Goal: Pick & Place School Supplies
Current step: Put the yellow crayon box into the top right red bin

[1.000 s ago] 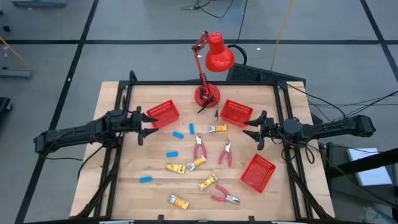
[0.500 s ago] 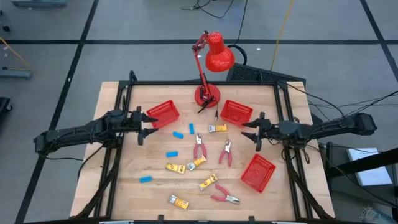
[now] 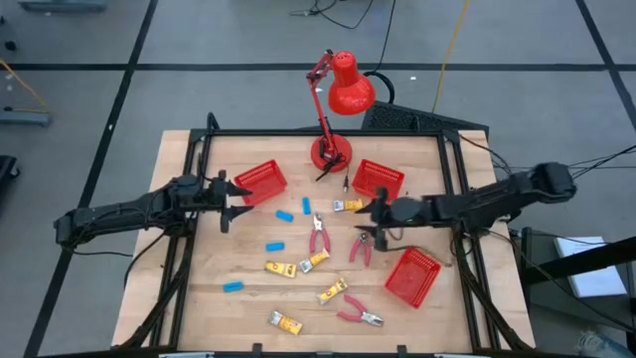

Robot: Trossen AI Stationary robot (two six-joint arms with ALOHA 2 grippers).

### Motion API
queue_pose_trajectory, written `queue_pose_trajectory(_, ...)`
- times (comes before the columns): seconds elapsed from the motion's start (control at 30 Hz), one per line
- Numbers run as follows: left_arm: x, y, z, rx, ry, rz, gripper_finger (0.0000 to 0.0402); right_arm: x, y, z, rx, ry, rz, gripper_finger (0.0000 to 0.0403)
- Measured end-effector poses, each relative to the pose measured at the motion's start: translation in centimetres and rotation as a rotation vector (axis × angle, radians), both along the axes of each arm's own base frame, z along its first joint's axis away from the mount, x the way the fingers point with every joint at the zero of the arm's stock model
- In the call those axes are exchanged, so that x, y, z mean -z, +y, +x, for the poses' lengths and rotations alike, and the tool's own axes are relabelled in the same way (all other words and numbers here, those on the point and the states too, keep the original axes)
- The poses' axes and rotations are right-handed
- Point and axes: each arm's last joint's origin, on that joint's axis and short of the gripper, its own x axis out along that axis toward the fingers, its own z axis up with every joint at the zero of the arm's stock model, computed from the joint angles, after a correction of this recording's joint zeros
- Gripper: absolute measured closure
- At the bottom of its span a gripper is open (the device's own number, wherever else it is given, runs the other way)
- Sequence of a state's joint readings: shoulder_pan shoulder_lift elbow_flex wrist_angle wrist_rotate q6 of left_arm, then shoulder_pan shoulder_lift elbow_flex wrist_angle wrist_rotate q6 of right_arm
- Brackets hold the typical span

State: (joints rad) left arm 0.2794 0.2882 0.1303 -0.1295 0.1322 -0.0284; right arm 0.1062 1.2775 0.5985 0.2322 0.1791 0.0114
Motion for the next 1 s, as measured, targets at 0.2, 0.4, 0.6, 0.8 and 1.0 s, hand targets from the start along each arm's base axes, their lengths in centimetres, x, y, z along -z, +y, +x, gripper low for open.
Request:
queue_pose_trajectory(0.2, 0.2, 0.0, 0.0, 0.002, 0.016, -0.007, 0.0174, 0.1, 0.0, 3.6, -0.002, 0.117, -0.032, 0.0216)
queue_pose_trajectory(0.4, 0.2, 0.0, 0.0, 0.001, 0.015, -0.012, 0.0174, 1.3, -1.3, 5.1, 0.014, 0.243, -0.044, 0.0216)
queue_pose_trajectory(0.6, 0.2, 0.0, 0.0, 0.000, 0.015, -0.012, 0.0174, 1.8, -2.8, 5.1, 0.040, 0.314, -0.063, 0.0216)
queue_pose_trajectory(0.8, 0.1, 0.0, 0.0, 0.001, 0.007, -0.006, 0.0174, 1.9, -4.6, 4.9, 0.060, 0.331, -0.073, 0.0215)
queue_pose_trajectory(1.0, 0.0, 0.0, 0.0, 0.000, 0.004, -0.009, 0.0174, 1.9, -5.9, 4.8, 0.061, 0.327, -0.069, 0.0215)
